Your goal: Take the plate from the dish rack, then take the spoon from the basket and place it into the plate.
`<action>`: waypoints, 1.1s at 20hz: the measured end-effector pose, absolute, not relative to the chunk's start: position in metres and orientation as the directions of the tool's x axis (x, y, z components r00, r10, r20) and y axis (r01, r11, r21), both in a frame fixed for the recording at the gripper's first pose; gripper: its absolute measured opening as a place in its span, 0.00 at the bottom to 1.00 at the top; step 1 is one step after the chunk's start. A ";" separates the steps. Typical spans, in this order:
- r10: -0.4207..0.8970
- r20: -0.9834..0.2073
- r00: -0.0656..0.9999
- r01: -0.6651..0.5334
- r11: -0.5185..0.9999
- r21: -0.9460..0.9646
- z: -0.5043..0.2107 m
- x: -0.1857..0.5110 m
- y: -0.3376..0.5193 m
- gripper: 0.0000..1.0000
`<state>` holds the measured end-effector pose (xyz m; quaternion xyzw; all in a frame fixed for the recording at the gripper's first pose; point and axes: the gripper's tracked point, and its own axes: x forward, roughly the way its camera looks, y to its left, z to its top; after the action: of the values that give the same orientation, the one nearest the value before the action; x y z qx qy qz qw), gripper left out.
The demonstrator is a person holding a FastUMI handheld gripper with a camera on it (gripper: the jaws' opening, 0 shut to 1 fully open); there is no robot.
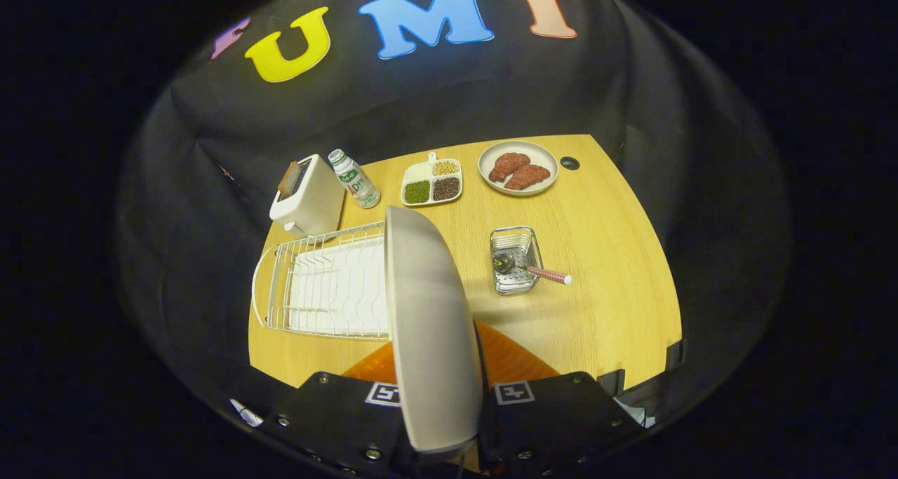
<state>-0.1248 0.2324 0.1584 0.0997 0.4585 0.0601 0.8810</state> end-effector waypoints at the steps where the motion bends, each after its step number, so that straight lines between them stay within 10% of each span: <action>1: 0.218 -0.795 0.566 -0.021 0.968 0.251 0.151 -0.132 0.229 0.32; 22: 0.486 -0.683 0.545 0.029 0.803 0.595 -0.048 -0.153 0.220 0.32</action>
<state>-0.1530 0.2204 -0.0482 0.2819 0.4568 0.1371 0.8325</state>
